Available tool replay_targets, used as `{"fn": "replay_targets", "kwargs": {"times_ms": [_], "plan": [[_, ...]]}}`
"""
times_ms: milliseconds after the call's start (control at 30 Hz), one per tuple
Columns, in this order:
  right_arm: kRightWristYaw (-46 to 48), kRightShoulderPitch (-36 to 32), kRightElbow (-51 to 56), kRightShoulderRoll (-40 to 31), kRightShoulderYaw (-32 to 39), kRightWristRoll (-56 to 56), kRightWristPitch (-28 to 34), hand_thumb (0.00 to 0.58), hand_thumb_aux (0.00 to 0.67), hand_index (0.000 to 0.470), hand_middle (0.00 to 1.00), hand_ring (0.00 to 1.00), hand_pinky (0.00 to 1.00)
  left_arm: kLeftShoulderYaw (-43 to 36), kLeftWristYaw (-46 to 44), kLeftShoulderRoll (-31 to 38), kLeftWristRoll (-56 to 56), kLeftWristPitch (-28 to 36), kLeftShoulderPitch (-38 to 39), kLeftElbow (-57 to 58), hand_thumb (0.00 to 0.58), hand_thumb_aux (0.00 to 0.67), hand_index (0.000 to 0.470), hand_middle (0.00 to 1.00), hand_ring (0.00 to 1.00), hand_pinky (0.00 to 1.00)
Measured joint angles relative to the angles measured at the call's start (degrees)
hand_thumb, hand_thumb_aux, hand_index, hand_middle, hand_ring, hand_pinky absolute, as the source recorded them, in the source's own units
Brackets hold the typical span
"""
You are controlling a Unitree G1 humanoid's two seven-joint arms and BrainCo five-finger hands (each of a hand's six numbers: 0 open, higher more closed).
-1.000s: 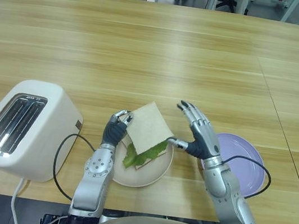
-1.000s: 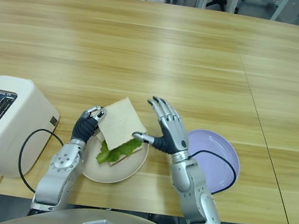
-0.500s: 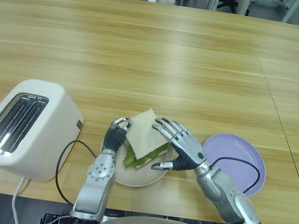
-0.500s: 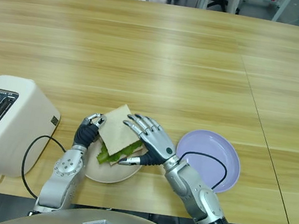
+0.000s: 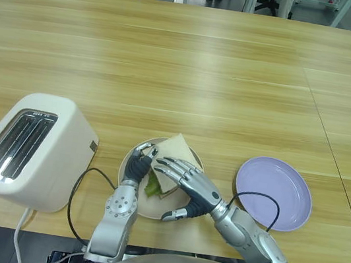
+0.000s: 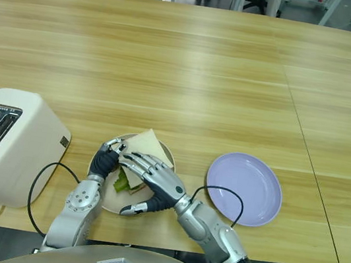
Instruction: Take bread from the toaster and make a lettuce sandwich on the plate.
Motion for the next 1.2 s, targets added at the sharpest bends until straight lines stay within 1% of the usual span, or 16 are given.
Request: {"fn": "replay_targets", "kwargs": {"times_ms": [333, 433, 667, 867, 1033, 1067, 1100, 1133, 1200], "plan": [[0.42, 0.68, 1.12, -1.03, -0.44, 0.06, -0.02, 0.0, 0.0, 0.0, 0.0, 0.0, 0.0, 0.53, 0.1, 0.31, 0.62, 0.18, 1.12, -0.81, 0.58, 0.67, 0.46, 1.0, 1.0, 1.0], [0.2, 0.1, 1.42, -0.87, -1.3, -0.52, 1.39, 0.0, 0.0, 0.0, 0.0, 0.0, 0.0, 1.02, 0.16, 0.63, 0.91, 0.23, 1.59, -0.82, 0.58, 0.67, 0.46, 1.0, 1.0, 1.0], [-2.18, -0.91, 3.21, 0.08, -2.52, -4.54, 6.85, 0.0, 0.0, 0.0, 0.0, 0.0, 0.0, 1.11, 0.12, 0.7, 0.96, 0.78, 2.31, -0.82, 0.58, 0.67, 0.46, 1.0, 1.0, 1.0], [-3.46, -2.38, 5.68, 0.08, -1.36, -7.7, 8.25, 0.0, 0.0, 0.0, 0.0, 0.0, 0.0, 0.75, 0.07, 0.59, 1.03, 1.05, 2.75, -0.82, 0.58, 0.67, 0.46, 1.0, 1.0, 1.0], [-3.51, -2.5, 6.16, 0.35, -0.76, -7.96, 9.05, 0.0, 0.0, 0.0, 0.0, 0.0, 0.0, 0.72, 0.07, 0.59, 1.36, 1.35, 2.76, -0.81, 0.58, 0.67, 0.46, 1.0, 1.0, 1.0], [-3.51, -2.51, 6.13, 0.39, -0.68, -7.95, 9.21, 0.0, 0.0, 0.0, 0.0, 0.0, 0.0, 0.66, 0.05, 0.62, 1.47, 1.45, 2.75, -0.81, 0.58, 0.67, 0.46, 0.98, 0.98, 0.98], [-3.51, -2.52, 6.12, 0.39, -0.62, -7.95, 9.35, 0.0, 0.0, 0.0, 0.0, 0.0, 0.0, 0.63, 0.04, 0.65, 1.52, 1.53, 2.75, -0.81, 0.58, 0.67, 0.46, 0.45, 0.45, 0.45], [-3.5, -2.53, 6.12, 0.39, -0.6, -7.9, 9.45, 0.0, 0.0, 0.0, 0.0, 0.0, 0.0, 0.6, 0.03, 0.7, 1.58, 1.69, 2.74, -0.81, 0.564, 0.56, 0.384, 0.0, 0.0, 0.0], [-3.45, -2.56, 6.1, 0.37, -0.6, -7.75, 9.56, 0.0, 0.0, 0.0, 0.0, 0.0, 0.0, 0.56, 0.07, 0.86, 1.97, 1.79, 2.72, -0.8, 0.564, 0.56, 0.384, 0.0, 0.0, 0.0]]}}
